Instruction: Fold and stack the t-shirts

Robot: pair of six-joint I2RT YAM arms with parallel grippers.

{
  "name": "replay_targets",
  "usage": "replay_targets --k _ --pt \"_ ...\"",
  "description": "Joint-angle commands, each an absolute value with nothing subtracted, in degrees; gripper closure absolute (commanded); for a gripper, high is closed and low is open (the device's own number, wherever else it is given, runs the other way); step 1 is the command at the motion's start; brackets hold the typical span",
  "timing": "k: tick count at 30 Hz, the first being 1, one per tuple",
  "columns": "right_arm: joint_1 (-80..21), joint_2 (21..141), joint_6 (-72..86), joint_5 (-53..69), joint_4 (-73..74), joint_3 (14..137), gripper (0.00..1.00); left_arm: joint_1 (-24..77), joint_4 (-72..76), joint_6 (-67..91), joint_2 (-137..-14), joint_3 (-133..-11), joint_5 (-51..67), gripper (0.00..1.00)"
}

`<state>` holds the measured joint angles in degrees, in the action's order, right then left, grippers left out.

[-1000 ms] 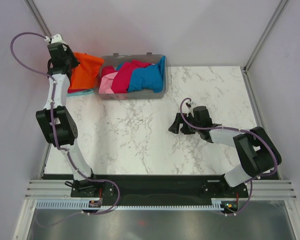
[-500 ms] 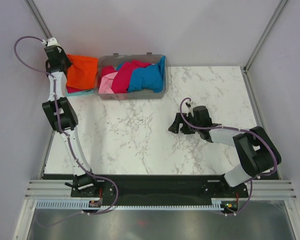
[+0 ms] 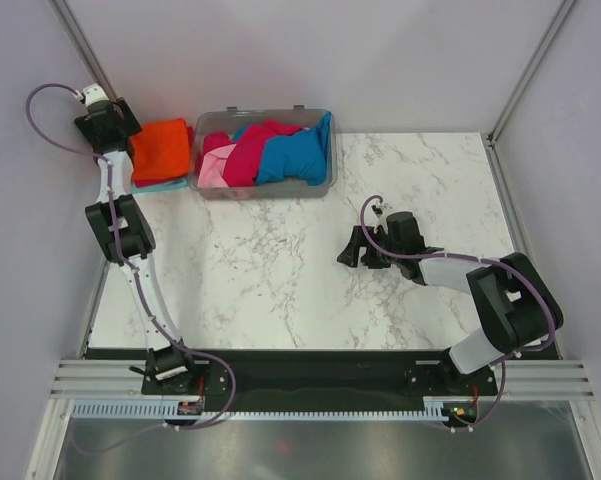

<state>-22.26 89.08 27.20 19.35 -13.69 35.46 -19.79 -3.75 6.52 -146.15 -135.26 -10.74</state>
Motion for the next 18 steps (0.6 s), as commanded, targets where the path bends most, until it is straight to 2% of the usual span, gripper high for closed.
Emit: replay_targets --k 1,4,7,10,12,18 --pt "-21.9 90.3 26.5 17.8 -8.4 34.3 0.11 -20.0 -2.0 9.9 -136.8 -133.3 -18.6 0.0" --pt "-22.0 90.1 26.7 17.6 -8.9 33.9 0.11 -19.2 -3.6 12.9 -129.4 -126.0 -19.5 0.0" --pt "-22.0 89.6 27.1 17.3 -9.5 33.4 0.11 -16.9 -3.3 14.0 -119.3 -110.4 -26.9 0.0" --pt "-22.1 89.3 27.2 17.3 -9.8 33.0 0.11 -13.7 -3.8 16.3 -108.0 -98.9 -29.4 0.0" --pt "-22.3 89.6 27.2 17.3 -9.8 33.0 0.11 -11.5 -5.3 19.3 -102.9 -93.8 -28.7 0.0" --pt "-22.6 90.7 27.1 17.5 -9.2 33.6 0.11 -7.1 -9.9 29.4 -77.5 -70.0 -23.0 0.0"
